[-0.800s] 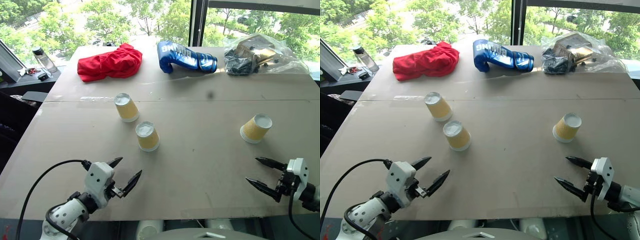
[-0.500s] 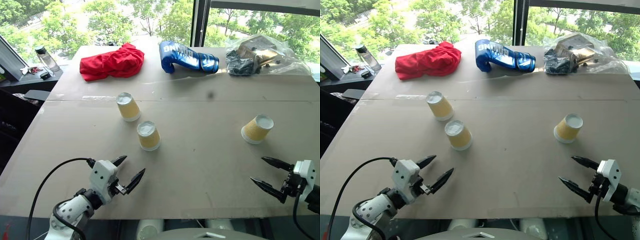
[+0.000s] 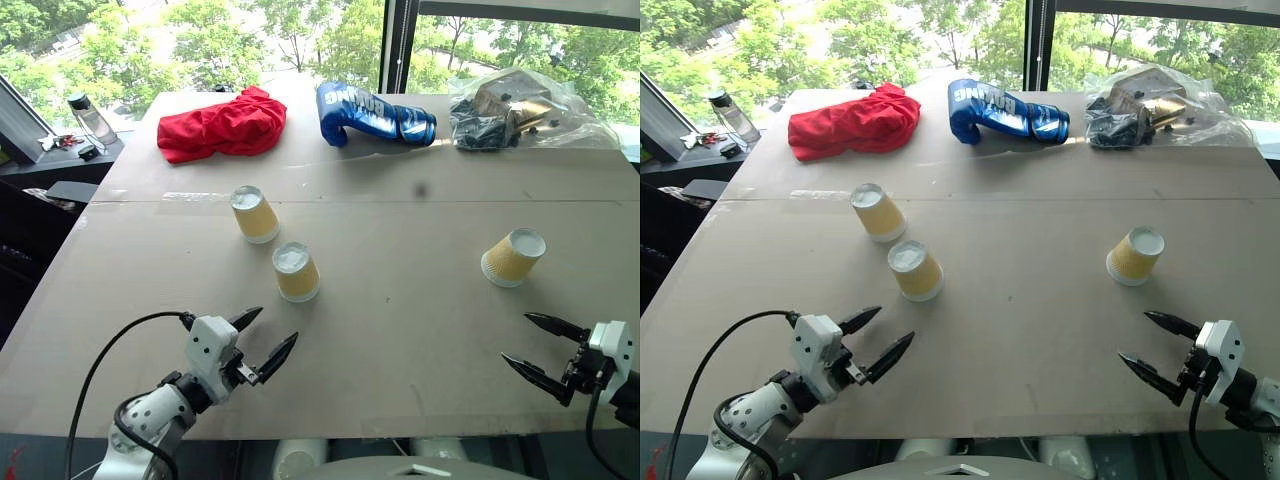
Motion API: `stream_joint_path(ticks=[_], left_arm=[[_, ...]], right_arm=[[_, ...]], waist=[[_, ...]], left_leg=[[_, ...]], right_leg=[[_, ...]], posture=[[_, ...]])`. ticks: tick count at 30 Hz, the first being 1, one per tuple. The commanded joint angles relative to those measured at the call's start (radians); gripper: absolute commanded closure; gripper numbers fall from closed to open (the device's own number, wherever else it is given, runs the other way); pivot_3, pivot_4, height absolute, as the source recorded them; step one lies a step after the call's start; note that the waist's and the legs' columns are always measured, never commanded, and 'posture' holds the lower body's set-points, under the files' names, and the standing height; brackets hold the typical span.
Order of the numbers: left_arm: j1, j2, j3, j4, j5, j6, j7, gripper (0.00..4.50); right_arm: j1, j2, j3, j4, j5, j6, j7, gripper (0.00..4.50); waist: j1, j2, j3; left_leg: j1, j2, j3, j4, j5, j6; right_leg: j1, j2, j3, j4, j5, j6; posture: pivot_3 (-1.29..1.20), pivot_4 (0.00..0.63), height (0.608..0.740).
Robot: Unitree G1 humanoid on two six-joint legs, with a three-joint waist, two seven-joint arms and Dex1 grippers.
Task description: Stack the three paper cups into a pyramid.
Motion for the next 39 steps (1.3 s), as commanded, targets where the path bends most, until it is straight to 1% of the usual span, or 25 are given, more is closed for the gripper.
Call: stream_joint_path(ticks=[1,3,6,12,15,18,25,32,36,39], left_arm=[[-0.009,-0.003,0.026,-0.065,-0.048,0.012,0.009,0.03],[-0.023,0.004,0.030,-0.078,-0.060,0.006,0.002,0.03],[-0.064,0.006,0.023,-0.076,-0.004,-0.030,0.031,0.03],[-0.154,-0.016,0.009,-0.056,0.022,-0.057,0.064,0.03],[-0.228,-0.030,-0.034,0.004,0.069,-0.071,0.076,0.03],[-0.286,-0.042,-0.066,0.054,0.100,-0.084,0.081,0.03],[-0.374,-0.072,-0.104,0.160,0.138,-0.123,0.093,0.03],[-0.402,-0.088,-0.106,0.192,0.117,-0.147,0.075,0.03],[-0.407,-0.084,-0.114,0.194,0.115,-0.139,0.062,0.03],[-0.440,-0.087,-0.124,0.198,0.103,-0.110,0.057,0.03]], right_arm=[[-0.003,0.004,-0.017,-0.039,0.038,0.013,0.011,0.00],[-0.019,0.003,-0.009,-0.086,0.073,0.042,0.019,0.00],[-0.046,-0.005,0.010,-0.174,0.117,0.094,0.022,0.00],[-0.090,-0.033,0.053,-0.349,0.191,0.219,0.013,0.00],[-0.136,-0.048,0.082,-0.445,0.240,0.302,-0.017,0.00],[-0.175,-0.047,0.094,-0.494,0.267,0.352,-0.050,0.00],[-0.180,-0.040,0.091,-0.502,0.261,0.371,-0.052,0.00],[-0.164,-0.040,0.082,-0.500,0.250,0.362,-0.047,0.00],[-0.159,-0.035,0.085,-0.502,0.245,0.359,-0.051,0.00],[-0.156,-0.030,0.084,-0.497,0.241,0.353,-0.052,0.00]], waist=[[0.000,0.000,0.000],[0.000,0.000,0.000],[-0.002,0.001,0.000],[0.000,0.000,0.000],[0.002,0.001,0.000],[0.001,0.000,0.000],[0.005,-0.001,0.000],[0.004,-0.001,0.000],[0.004,-0.001,0.000],[0.006,-0.001,0.000]], left_leg=[[0.000,0.000,0.000,0.000,0.000,0.000],[0.000,0.000,0.000,0.000,0.000,0.000],[0.001,0.000,0.000,0.000,0.000,0.000],[0.000,0.000,-0.001,0.001,0.000,0.000],[0.000,0.000,-0.001,0.002,0.000,0.000],[0.001,0.000,-0.001,0.003,0.000,0.000],[0.000,0.001,-0.001,0.004,0.000,0.000],[0.000,0.001,-0.001,0.004,0.000,0.000],[0.000,0.001,-0.001,0.004,0.000,0.000],[0.000,0.001,-0.001,0.004,0.000,0.000]], right_leg=[[0.000,0.000,0.000,0.000,0.000,0.000],[0.000,0.000,0.000,0.000,0.000,0.000],[0.000,0.000,0.000,0.002,0.000,0.000],[0.000,0.001,0.000,0.002,0.000,0.001],[0.001,0.002,0.000,0.002,0.000,0.001],[0.001,0.004,-0.002,0.004,0.001,0.001],[0.000,0.005,-0.003,0.004,0.001,0.001],[0.000,0.005,-0.002,0.004,0.001,0.001],[0.000,0.005,-0.002,0.005,0.001,0.002],[0.000,0.005,-0.002,0.005,0.001,0.001]], posture=[[0.00,0.150,0.740],[0.00,0.150,0.740],[0.00,0.150,0.740],[0.00,0.150,0.740],[0.00,0.150,0.740],[0.00,0.150,0.740],[0.00,0.150,0.740],[0.00,0.150,0.740],[0.00,0.150,0.740],[0.00,0.150,0.740]])
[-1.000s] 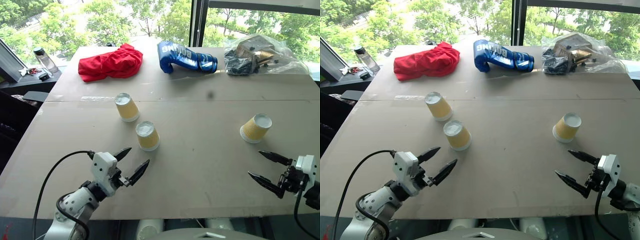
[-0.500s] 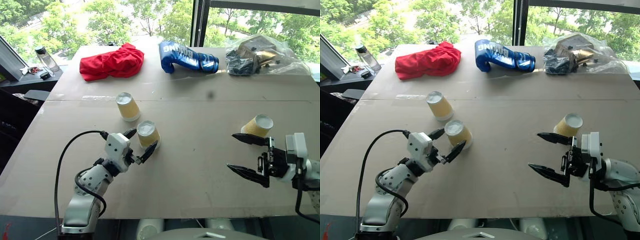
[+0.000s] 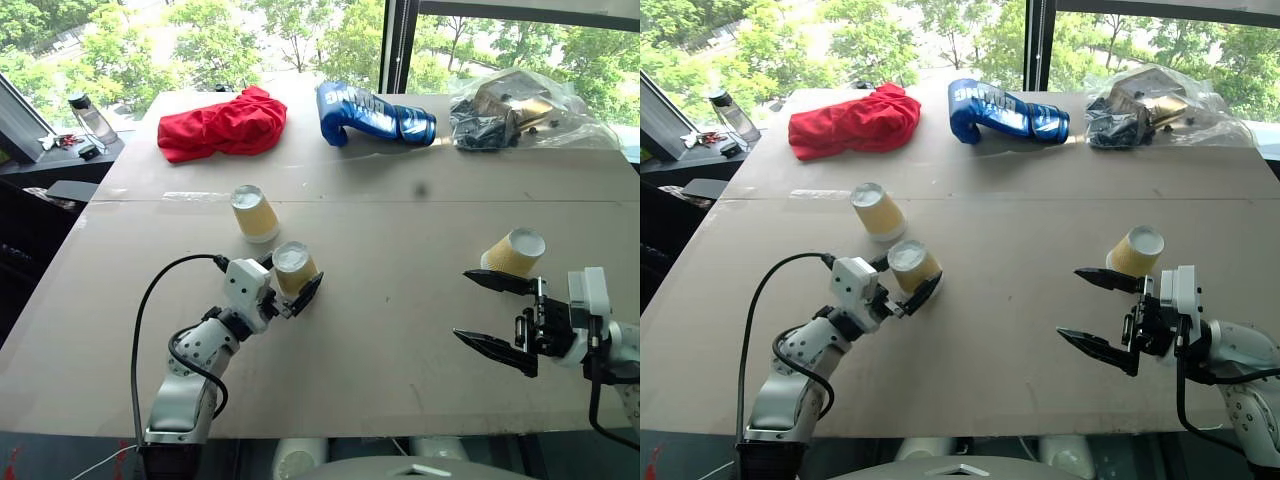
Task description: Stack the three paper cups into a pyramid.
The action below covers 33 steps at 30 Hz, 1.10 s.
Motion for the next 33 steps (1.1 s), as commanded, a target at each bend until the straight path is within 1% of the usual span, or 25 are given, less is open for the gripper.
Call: stream_joint_path(ticks=[1,4,6,19,22,33], left_arm=[[-0.062,-0.003,-0.008,0.000,-0.027,0.022,-0.010,0.03],[-0.127,-0.016,-0.028,0.037,-0.028,0.038,-0.016,0.03],[-0.142,-0.020,-0.035,0.049,-0.028,0.047,-0.026,0.03],[-0.103,0.000,-0.002,0.051,-0.049,0.055,-0.044,0.03],[-0.114,-0.005,0.001,0.058,-0.032,0.039,-0.025,0.81],[-0.142,-0.018,0.003,0.067,-0.047,0.044,-0.026,0.81]], right_arm=[[0.005,0.011,-0.020,-0.021,0.002,-0.019,-0.001,0.00],[-0.004,0.021,-0.015,-0.017,-0.008,-0.028,-0.011,0.00],[-0.006,0.027,-0.013,-0.020,-0.013,-0.027,-0.016,0.00],[-0.002,0.041,-0.016,-0.030,-0.026,-0.028,-0.035,0.00],[-0.002,0.041,-0.017,-0.029,-0.028,-0.028,-0.035,0.00],[0.006,0.045,-0.020,-0.024,-0.033,-0.039,-0.032,0.00]], waist=[[0.005,0.000,0.000],[0.012,0.000,0.000],[0.012,0.000,0.000],[0.011,0.000,0.000],[0.013,0.000,0.000],[0.012,0.000,0.000]], left_leg=[[0.000,0.000,0.000,0.000,0.000,0.000],[0.000,0.000,0.000,0.002,0.000,0.000],[0.000,0.000,0.000,0.003,0.000,0.000],[0.001,0.001,0.000,0.004,0.000,0.000],[0.001,0.001,0.000,0.005,0.000,0.000],[0.001,0.001,0.000,0.005,0.000,0.000]], right_leg=[[0.000,0.000,0.000,0.000,0.000,0.000],[0.000,0.001,0.000,0.002,0.000,0.000],[0.000,0.001,0.000,0.002,0.000,0.000],[0.000,0.002,0.001,0.006,0.000,0.000],[0.000,0.002,0.001,0.006,0.000,0.000],[-0.001,0.002,0.001,0.007,0.000,0.000]], posture=[[0.00,0.150,0.740],[0.00,0.150,0.740],[0.00,0.150,0.740],[0.00,0.150,0.740],[0.00,0.150,0.740],[0.00,0.150,0.740]])
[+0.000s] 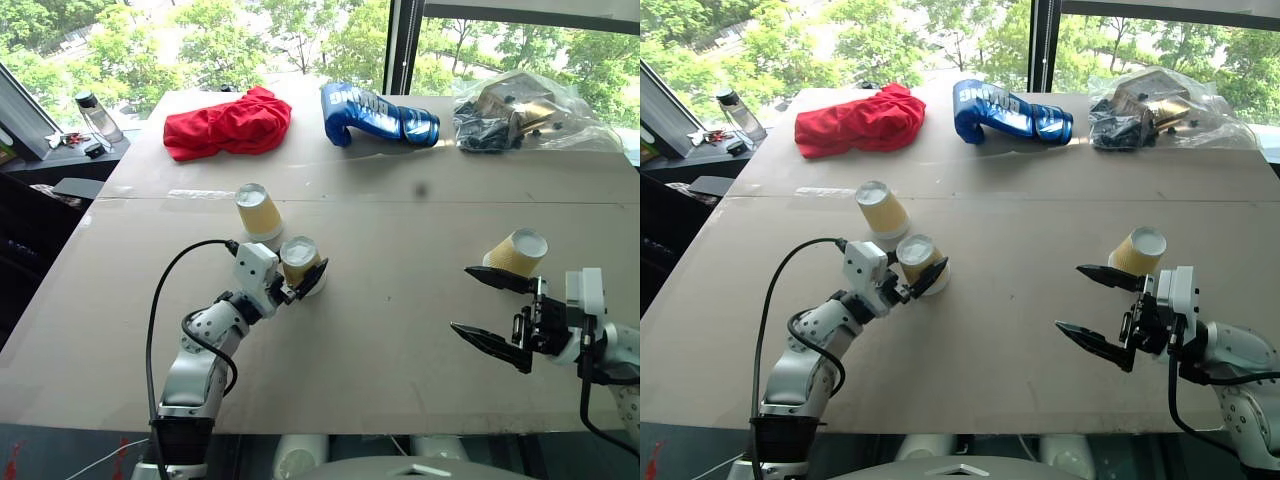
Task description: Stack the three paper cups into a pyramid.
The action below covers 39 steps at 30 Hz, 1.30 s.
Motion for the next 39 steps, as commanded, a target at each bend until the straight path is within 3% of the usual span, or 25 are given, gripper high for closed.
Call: stream_joint_path(ticks=[1,4,12,18,23,28,34,37,39], left_arm=[[-0.023,-0.001,0.010,-0.013,-0.018,-0.018,-0.008,1.07],[-0.027,0.001,0.008,-0.010,-0.017,-0.013,-0.011,1.98],[-0.110,-0.013,-0.012,0.032,-0.032,0.037,-0.023,1.98],[-0.412,-0.122,-0.114,0.264,0.004,0.068,-0.060,1.98],[-0.544,-0.192,-0.161,0.456,0.056,0.021,-0.077,1.98],[-0.610,-0.223,-0.181,0.588,0.114,-0.040,-0.066,1.98],[-0.602,-0.208,-0.168,0.620,0.148,-0.091,-0.050,1.98],[-0.593,-0.202,-0.161,0.605,0.145,-0.090,-0.054,1.02],[-0.582,-0.200,-0.160,0.580,0.135,-0.083,-0.070,0.08]], right_arm=[[0.005,0.004,-0.019,-0.024,0.006,-0.019,0.001,0.00],[0.008,0.006,-0.019,-0.023,0.005,-0.023,0.000,0.00],[0.008,0.015,-0.027,-0.011,-0.008,-0.035,-0.010,0.00],[-0.017,0.058,-0.074,0.017,-0.016,-0.038,-0.109,0.00],[-0.027,0.065,-0.098,0.011,-0.049,0.003,-0.233,0.00],[-0.045,0.076,-0.119,-0.023,-0.026,0.050,-0.334,0.00],[-0.025,0.094,-0.104,-0.048,-0.018,0.061,-0.361,0.00],[-0.013,0.100,-0.098,-0.053,-0.024,0.056,-0.358,0.00],[-0.010,0.099,-0.103,-0.056,-0.007,0.058,-0.346,0.00]], waist=[[0.000,0.000,0.000],[0.000,0.000,0.000],[0.002,0.000,0.000],[0.008,-0.002,0.002],[-0.008,-0.002,0.002],[-0.006,-0.002,0.002],[-0.002,-0.002,0.002],[0.000,-0.002,0.002],[0.000,-0.002,0.002]], left_leg=[[0.000,0.000,0.000,0.000,0.000,0.000],[0.000,0.000,0.000,0.000,0.000,0.000],[0.000,0.000,0.000,0.001,0.000,0.000],[-0.005,-0.003,-0.004,0.009,0.000,0.000],[-0.009,-0.004,-0.003,0.010,0.000,0.000],[-0.015,-0.002,-0.003,0.008,0.000,0.000],[-0.015,-0.002,-0.001,0.008,0.000,0.000],[-0.015,-0.002,-0.001,0.008,0.000,0.000],[-0.015,-0.002,-0.001,0.008,0.000,0.000]], right_leg=[[0.000,0.000,0.000,0.000,0.000,0.000],[0.000,0.000,0.000,0.000,0.000,0.000],[0.000,0.000,0.000,0.001,0.000,0.000],[-0.001,0.001,-0.004,0.003,0.000,0.000],[-0.005,0.003,-0.001,0.003,0.001,0.002],[-0.014,0.006,0.000,0.007,0.001,0.003],[-0.014,0.005,0.002,0.007,0.001,0.003],[-0.014,0.005,0.002,0.007,0.001,0.003],[-0.014,0.005,0.002,0.007,0.001,0.003]], posture=[[0.00,0.150,0.740],[0.00,0.150,0.740],[0.00,0.150,0.740],[0.00,0.150,0.740],[0.00,0.150,0.740],[0.00,0.150,0.740],[0.00,0.150,0.740],[0.00,0.150,0.740],[0.00,0.150,0.740]])
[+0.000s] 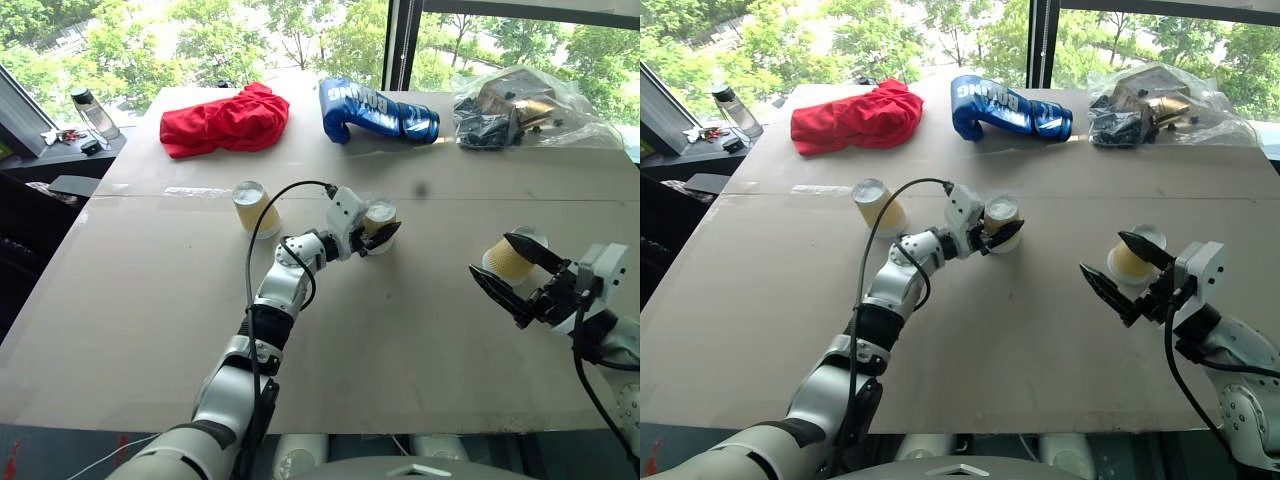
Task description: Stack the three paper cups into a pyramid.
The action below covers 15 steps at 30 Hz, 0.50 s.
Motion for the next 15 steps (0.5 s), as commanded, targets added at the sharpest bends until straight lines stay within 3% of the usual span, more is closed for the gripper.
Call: stream_joint_path(ticks=[1,11,15], left_arm=[[0.018,0.003,0.011,-0.062,-0.015,-0.015,-0.018,0.08],[0.072,0.055,0.053,-0.350,-0.098,0.067,-0.057,0.08],[0.093,0.183,0.020,-0.551,-0.156,0.245,-0.158,0.08]], right_arm=[[0.004,0.000,-0.024,-0.041,0.020,-0.014,0.009,0.00],[0.012,0.050,-0.097,-0.021,-0.063,-0.134,-0.061,0.00],[0.020,0.051,-0.123,0.028,-0.190,-0.131,-0.171,0.00]], waist=[[0.000,0.000,0.000],[0.000,0.000,0.000],[-0.001,0.001,0.000]], left_leg=[[0.000,0.000,0.000,0.000,0.000,0.000],[0.000,0.000,0.000,0.000,0.000,0.000],[0.001,0.000,0.000,0.000,0.002,-0.003]], right_leg=[[0.000,0.000,0.000,0.000,0.000,0.000],[0.000,0.000,0.000,0.000,0.000,0.000],[0.000,0.000,0.001,0.001,0.000,0.000]], posture=[[0.00,0.150,0.740],[0.00,0.150,0.740],[0.00,0.150,0.740]])
